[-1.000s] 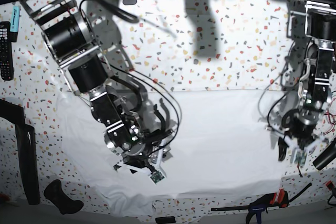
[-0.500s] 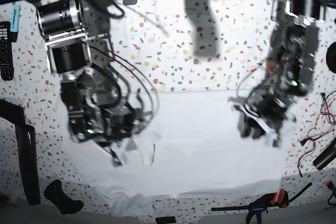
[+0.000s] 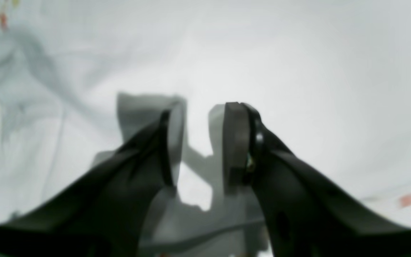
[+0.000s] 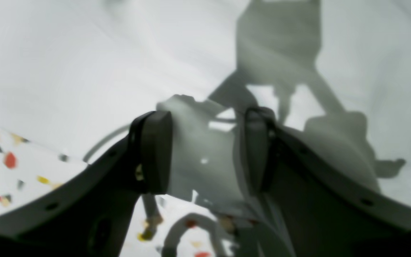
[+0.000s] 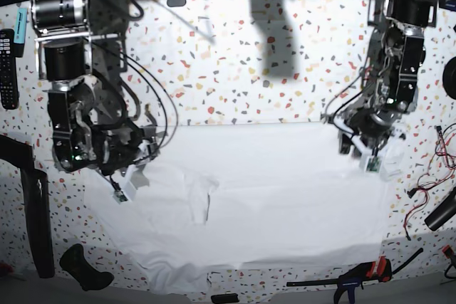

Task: Fold the T-shirt properly
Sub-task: 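Close both grippers on the shirt fabric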

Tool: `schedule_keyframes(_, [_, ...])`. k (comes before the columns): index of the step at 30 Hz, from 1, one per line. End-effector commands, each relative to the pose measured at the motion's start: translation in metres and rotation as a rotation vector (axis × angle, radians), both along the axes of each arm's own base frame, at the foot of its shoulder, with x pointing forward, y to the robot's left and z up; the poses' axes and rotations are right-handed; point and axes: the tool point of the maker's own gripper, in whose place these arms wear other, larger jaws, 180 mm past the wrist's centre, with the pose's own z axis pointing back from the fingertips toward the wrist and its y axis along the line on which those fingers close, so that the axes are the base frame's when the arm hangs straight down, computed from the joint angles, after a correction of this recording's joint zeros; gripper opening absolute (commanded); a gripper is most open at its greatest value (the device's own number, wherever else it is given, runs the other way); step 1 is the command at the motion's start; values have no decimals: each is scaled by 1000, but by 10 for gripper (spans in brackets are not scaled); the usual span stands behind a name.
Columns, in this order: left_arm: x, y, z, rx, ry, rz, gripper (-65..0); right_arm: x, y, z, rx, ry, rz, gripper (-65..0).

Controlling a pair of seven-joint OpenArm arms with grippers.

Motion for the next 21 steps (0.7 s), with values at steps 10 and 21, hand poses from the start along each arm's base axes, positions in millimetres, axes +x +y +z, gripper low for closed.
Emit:
schedule_keyframes(10, [-1, 16, -17, 9, 19, 30, -456, 22, -55, 35, -145, -139, -28, -330])
schedule_keyframes(21, [-5, -5, -17, -130, 50, -13, -456, 27, -31, 27, -152, -191, 8, -330])
